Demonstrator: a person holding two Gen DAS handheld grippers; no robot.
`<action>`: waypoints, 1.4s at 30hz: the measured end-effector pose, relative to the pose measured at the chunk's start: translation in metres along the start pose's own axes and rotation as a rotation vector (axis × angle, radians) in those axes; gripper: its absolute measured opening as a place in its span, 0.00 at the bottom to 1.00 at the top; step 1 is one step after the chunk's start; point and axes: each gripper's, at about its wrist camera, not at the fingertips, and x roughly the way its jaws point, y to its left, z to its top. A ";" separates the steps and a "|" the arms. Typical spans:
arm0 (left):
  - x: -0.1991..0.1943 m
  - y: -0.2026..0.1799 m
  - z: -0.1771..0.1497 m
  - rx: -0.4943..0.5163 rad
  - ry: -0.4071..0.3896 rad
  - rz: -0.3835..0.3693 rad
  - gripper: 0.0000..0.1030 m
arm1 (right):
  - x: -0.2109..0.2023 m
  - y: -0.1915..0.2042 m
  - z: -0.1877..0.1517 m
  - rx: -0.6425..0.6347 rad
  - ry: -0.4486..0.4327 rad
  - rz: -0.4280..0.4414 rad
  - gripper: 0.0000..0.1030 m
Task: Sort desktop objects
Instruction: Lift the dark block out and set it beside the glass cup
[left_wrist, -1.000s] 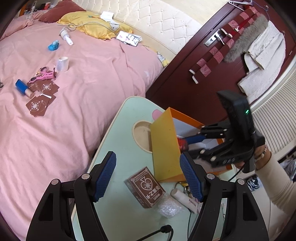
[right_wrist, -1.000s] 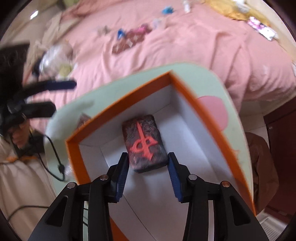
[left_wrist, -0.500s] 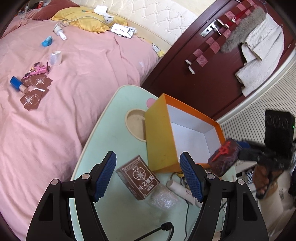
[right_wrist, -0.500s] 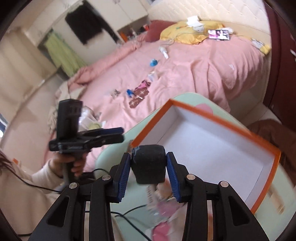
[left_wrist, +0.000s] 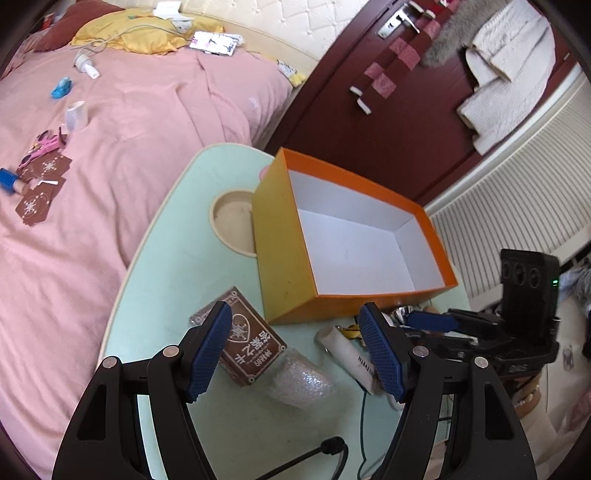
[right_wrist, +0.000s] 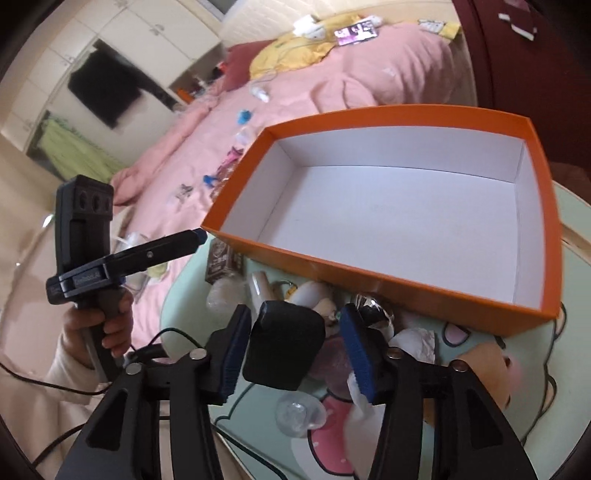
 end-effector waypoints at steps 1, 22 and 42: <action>0.003 -0.001 0.001 0.001 0.009 -0.001 0.70 | -0.002 0.001 -0.001 0.003 -0.009 -0.005 0.58; 0.023 -0.015 0.028 0.076 0.033 0.039 0.70 | -0.023 -0.029 -0.006 0.161 -0.132 -0.048 0.60; -0.029 -0.028 -0.073 0.200 0.024 0.138 0.70 | -0.039 0.046 -0.126 0.045 -0.260 -0.471 0.76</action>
